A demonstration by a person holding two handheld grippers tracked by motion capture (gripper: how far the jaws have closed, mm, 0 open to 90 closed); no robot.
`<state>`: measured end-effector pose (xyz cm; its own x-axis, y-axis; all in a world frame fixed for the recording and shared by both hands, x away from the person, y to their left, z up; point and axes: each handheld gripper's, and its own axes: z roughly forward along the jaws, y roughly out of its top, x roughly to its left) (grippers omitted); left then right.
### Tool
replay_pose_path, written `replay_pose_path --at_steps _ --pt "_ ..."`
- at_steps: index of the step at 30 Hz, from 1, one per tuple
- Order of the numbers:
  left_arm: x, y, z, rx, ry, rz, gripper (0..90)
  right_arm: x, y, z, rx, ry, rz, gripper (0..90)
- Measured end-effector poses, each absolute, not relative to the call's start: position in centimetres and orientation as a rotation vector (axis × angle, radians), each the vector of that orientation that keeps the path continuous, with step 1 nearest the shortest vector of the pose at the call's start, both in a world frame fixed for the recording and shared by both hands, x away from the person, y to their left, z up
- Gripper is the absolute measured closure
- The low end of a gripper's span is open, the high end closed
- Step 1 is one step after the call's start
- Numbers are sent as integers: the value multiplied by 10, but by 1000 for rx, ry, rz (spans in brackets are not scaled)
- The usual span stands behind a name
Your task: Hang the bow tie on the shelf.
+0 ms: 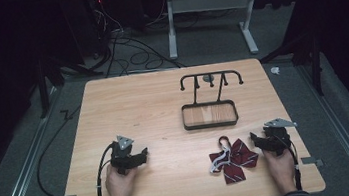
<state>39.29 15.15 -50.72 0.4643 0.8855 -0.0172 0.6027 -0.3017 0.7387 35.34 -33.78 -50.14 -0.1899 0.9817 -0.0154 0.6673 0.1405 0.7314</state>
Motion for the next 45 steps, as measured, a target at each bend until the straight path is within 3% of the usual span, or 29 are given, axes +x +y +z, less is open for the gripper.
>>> replay_pose_path --at_steps 33,45 --pt "393 151 -507 2025 1232 524 259 353 -337 -501 1551 1962 843 374" --pt "393 151 -507 2023 1232 525 259 352 -339 -500 1559 1965 893 464"
